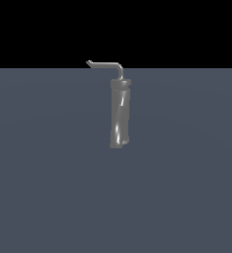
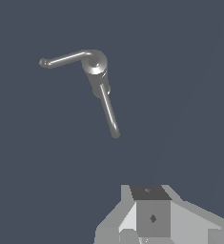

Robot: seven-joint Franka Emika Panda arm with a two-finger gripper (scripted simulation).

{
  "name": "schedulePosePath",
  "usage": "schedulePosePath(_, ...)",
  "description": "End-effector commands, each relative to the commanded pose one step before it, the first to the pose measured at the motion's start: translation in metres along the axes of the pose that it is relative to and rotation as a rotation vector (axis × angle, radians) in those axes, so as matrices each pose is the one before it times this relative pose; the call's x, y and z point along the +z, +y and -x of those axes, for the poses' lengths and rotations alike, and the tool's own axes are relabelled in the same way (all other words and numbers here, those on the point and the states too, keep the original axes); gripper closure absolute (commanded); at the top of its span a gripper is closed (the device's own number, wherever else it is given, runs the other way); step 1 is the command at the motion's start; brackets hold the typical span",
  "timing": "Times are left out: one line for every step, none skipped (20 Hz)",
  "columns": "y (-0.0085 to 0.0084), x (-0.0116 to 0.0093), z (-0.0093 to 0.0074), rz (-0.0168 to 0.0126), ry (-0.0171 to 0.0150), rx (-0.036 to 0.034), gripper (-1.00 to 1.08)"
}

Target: Turn on the faucet by rotating a designated handle.

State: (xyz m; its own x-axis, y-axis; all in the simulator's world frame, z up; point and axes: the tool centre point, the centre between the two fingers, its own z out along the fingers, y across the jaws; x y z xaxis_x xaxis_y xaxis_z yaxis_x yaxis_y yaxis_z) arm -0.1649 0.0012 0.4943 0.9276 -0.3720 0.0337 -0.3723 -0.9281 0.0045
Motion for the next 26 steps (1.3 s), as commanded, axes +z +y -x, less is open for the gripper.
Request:
schedulePosePath(-0.00773,0.00356,-0.0129,-0.00401,-0.00332,0.06156,1.08)
schedulePosePath(-0.00336,0.00161,-0.00487,-0.00125,-0.00134,0.02424,1.08)
schedulePosePath(-0.0035,0.00171,-0.00478,-0.00116,-0.00135,0.02427,1.08)
schedulePosePath(-0.00362,0.00181,-0.00469,-0.00108,-0.00135,0.02431,1.08)
schedulePosePath(-0.00375,0.00191,-0.00459,-0.00099,-0.00135,0.02434,1.08)
schedulePosePath(-0.00387,0.00201,-0.00448,-0.00091,-0.00134,0.02436,1.08)
schedulePosePath(-0.00398,0.00212,-0.00437,-0.00082,-0.00133,0.0244,1.08)
schedulePosePath(-0.00409,0.00222,-0.00426,-0.00074,-0.00132,0.02443,1.08)
schedulePosePath(-0.00421,0.00232,-0.00414,-0.00066,-0.0013,0.02444,1.08)
schedulePosePath(-0.00431,0.00242,-0.00402,-0.00058,-0.00128,0.02447,1.08)
schedulePosePath(-0.00441,0.00252,-0.00389,-0.0005,-0.00125,0.02449,1.08)
schedulePosePath(-0.0045,0.00262,-0.00376,-0.00042,-0.00122,0.02452,1.08)
schedulePosePath(-0.00459,0.00273,-0.00363,-0.00035,-0.00119,0.02454,1.08)
schedulePosePath(-0.00468,0.00283,-0.00349,-0.00027,-0.00116,0.02455,1.08)
schedulePosePath(-0.00476,0.00293,-0.00335,-0.0002,-0.00112,0.02456,1.08)
schedulePosePath(-0.00483,0.00303,-0.00321,-0.00013,-0.00107,0.02458,1.08)
schedulePosePath(-0.0049,0.00313,-0.00306,-0.00006,-0.00103,0.0246,1.08)
schedulePosePath(-0.00496,0.00323,-0.00291,0.0,-0.00098,0.02461,1.08)
schedulePosePath(-0.00502,0.00333,-0.00276,0.00006,-0.00093,0.02462,1.08)
schedulePosePath(-0.00507,0.00343,-0.0026,0.00012,-0.00087,0.02463,1.08)
schedulePosePath(-0.00512,0.00353,-0.00245,0.00018,-0.00082,0.02464,1.08)
schedulePosePath(-0.00516,0.00363,-0.00229,0.00023,-0.00076,0.02464,1.08)
schedulePosePath(-0.00519,0.00373,-0.00213,0.00028,-0.0007,0.02465,1.08)
schedulePosePath(-0.00522,0.00382,-0.00197,0.00033,-0.00063,0.02465,1.08)
schedulePosePath(-0.00524,0.00392,-0.00181,0.00037,-0.00057,0.02465,1.08)
schedulePosePath(-0.00526,0.00402,-0.00164,0.00041,-0.0005,0.02464,1.08)
